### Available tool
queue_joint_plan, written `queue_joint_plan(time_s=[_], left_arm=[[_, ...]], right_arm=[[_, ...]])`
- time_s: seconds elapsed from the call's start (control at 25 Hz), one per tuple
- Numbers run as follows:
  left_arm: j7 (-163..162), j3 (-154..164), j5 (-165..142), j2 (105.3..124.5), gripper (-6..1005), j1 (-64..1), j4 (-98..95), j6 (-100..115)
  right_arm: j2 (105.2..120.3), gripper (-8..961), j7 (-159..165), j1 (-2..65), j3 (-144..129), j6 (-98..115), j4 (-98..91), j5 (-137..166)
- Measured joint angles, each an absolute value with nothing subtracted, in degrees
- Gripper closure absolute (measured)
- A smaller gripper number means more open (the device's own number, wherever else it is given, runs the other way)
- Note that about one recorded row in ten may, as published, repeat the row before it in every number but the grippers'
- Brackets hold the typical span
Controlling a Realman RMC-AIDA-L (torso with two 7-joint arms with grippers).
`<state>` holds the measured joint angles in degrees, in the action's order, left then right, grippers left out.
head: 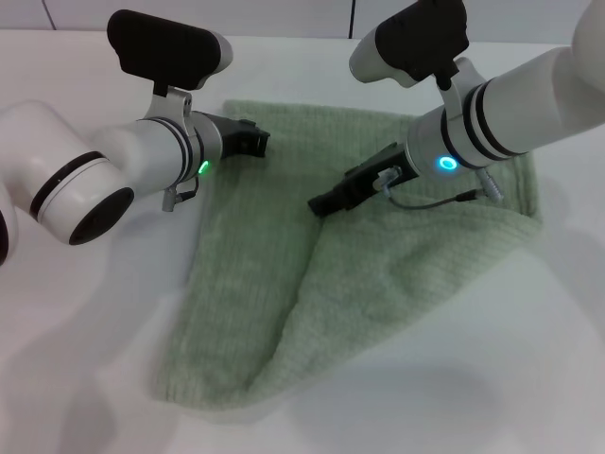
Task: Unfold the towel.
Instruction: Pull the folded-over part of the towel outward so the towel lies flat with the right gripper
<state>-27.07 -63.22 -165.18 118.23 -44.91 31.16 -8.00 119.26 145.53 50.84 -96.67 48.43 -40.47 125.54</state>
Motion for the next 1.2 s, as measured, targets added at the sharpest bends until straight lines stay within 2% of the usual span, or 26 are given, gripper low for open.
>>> queue_joint_plan(time_s=[0.64, 0.84, 1.08, 1.2], left_arm=[[-27.07, -63.37, -165.29, 118.21, 1001, -44.91, 31.29, -8.35], [-27.07, -63.37, -165.27, 118.21, 1001, -44.91, 31.29, -8.35], [-27.07, -63.46, -165.23, 118.21, 1001, -44.91, 31.29, -8.35], [-27.07, -63.46, -165.23, 118.21, 1001, -44.91, 31.29, -8.35]], right_arm=[[119.21, 261, 145.58, 51.07, -96.68, 47.81, -40.08, 125.68], [119.13, 492, 145.63, 51.1, -96.67, 47.81, -40.08, 125.69], [119.09, 573, 145.68, 51.21, -96.68, 48.17, -40.08, 125.75], [119.09, 571, 145.79, 51.23, -96.68, 48.25, -40.08, 125.77]])
